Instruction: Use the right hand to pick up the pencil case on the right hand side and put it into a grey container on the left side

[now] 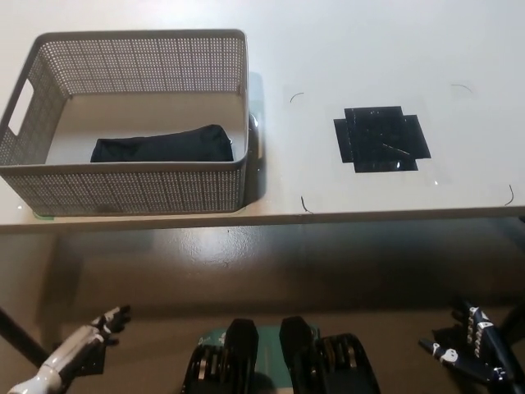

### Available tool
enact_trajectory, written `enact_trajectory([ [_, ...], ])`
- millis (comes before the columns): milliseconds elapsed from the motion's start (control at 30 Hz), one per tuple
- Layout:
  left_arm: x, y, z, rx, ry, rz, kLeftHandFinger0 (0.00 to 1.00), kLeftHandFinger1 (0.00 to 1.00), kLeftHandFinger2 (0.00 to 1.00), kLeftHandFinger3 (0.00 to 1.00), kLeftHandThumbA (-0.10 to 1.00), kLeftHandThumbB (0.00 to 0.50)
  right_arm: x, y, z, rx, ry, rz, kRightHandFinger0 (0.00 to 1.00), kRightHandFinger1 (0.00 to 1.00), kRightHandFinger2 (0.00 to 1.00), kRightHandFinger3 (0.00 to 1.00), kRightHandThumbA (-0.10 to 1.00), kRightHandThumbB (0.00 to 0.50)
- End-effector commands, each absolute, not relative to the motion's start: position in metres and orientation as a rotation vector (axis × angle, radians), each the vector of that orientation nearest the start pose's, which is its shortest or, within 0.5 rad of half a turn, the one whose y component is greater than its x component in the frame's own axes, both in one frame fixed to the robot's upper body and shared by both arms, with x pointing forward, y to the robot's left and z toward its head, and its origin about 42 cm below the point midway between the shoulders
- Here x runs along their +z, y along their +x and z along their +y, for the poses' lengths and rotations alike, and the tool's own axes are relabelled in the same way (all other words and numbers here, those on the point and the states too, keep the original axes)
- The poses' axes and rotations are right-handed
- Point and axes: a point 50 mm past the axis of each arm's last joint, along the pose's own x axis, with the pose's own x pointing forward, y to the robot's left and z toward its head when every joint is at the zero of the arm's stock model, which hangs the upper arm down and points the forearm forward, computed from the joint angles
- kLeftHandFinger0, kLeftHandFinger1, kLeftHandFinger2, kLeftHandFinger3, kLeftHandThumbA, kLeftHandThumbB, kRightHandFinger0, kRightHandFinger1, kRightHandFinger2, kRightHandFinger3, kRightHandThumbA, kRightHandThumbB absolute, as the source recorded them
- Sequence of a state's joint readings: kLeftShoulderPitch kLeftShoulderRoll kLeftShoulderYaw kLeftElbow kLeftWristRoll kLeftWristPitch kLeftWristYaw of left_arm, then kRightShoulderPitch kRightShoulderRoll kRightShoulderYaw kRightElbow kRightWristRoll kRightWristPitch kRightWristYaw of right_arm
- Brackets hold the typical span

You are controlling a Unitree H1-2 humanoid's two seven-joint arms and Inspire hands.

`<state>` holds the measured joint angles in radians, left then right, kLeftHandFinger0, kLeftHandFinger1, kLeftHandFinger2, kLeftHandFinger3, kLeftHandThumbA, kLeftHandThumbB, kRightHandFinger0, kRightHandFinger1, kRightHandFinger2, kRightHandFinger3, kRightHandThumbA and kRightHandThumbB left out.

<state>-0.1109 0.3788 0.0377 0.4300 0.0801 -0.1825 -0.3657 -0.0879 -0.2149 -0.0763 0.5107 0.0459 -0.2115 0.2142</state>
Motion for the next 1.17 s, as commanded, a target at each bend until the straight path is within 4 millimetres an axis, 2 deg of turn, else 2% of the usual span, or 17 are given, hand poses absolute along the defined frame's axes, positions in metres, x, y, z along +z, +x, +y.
enact_trajectory([
  [0,0.072,0.321,0.359,-0.159,0.326,0.053,1.00,1.00,1.00,1.00,1.00,0.256,0.028,0.311,-0.312,0.179,-0.116,0.069,1.00,1.00,1.00,1.00,1.00,0.232],
  [300,0.078,0.319,0.366,-0.055,0.264,-0.015,1.00,1.00,1.00,1.00,1.00,0.310,0.022,0.307,-0.304,0.201,-0.102,0.094,1.00,1.00,1.00,1.00,1.00,0.254],
  [467,0.095,0.320,0.370,-0.059,0.266,-0.041,1.00,1.00,1.00,1.00,1.00,0.263,0.018,0.304,-0.300,0.207,-0.093,0.100,1.00,1.00,1.00,1.00,1.00,0.234],
  [533,0.097,0.322,0.365,-0.070,0.249,-0.034,1.00,1.00,1.00,1.00,1.00,0.284,0.019,0.304,-0.299,0.205,-0.091,0.095,1.00,1.00,1.00,1.00,1.00,0.227],
  [633,0.092,0.322,0.355,-0.130,0.230,-0.018,1.00,1.00,1.00,1.00,1.00,0.308,0.020,0.303,-0.300,0.203,-0.091,0.087,1.00,1.00,1.00,1.00,1.00,0.222],
  [700,0.084,0.315,0.348,-0.174,0.202,0.030,1.00,1.00,1.00,1.00,1.00,0.275,0.021,0.303,-0.302,0.203,-0.088,0.085,1.00,1.00,1.00,1.00,1.00,0.221],
  [767,0.078,0.308,0.346,-0.184,0.176,0.078,1.00,1.00,1.00,1.00,1.00,0.202,0.023,0.305,-0.304,0.206,-0.099,0.084,1.00,1.00,1.00,1.00,1.00,0.226],
  [833,0.070,0.299,0.348,-0.169,0.159,0.129,1.00,1.00,1.00,1.00,1.00,0.205,0.025,0.306,-0.305,0.208,-0.103,0.079,1.00,1.00,1.00,1.00,1.00,0.225],
  [933,0.066,0.296,0.350,-0.162,0.145,0.159,1.00,1.00,1.00,1.00,1.00,0.217,0.027,0.309,-0.306,0.207,-0.100,0.079,1.00,1.00,1.00,1.00,1.00,0.241],
  [967,0.066,0.295,0.350,-0.163,0.147,0.163,1.00,1.00,1.00,1.00,1.00,0.207,0.027,0.309,-0.306,0.205,-0.102,0.081,1.00,1.00,1.00,1.00,1.00,0.248],
  [1067,0.065,0.297,0.347,-0.158,0.125,0.153,1.00,1.00,1.00,1.00,1.00,0.257,0.029,0.312,-0.304,0.212,-0.097,0.073,1.00,1.00,1.00,1.00,1.00,0.250],
  [1133,0.067,0.298,0.347,-0.163,0.122,0.145,1.00,1.00,1.00,1.00,1.00,0.265,0.030,0.313,-0.303,0.210,-0.101,0.072,1.00,1.00,1.00,1.00,1.00,0.253],
])
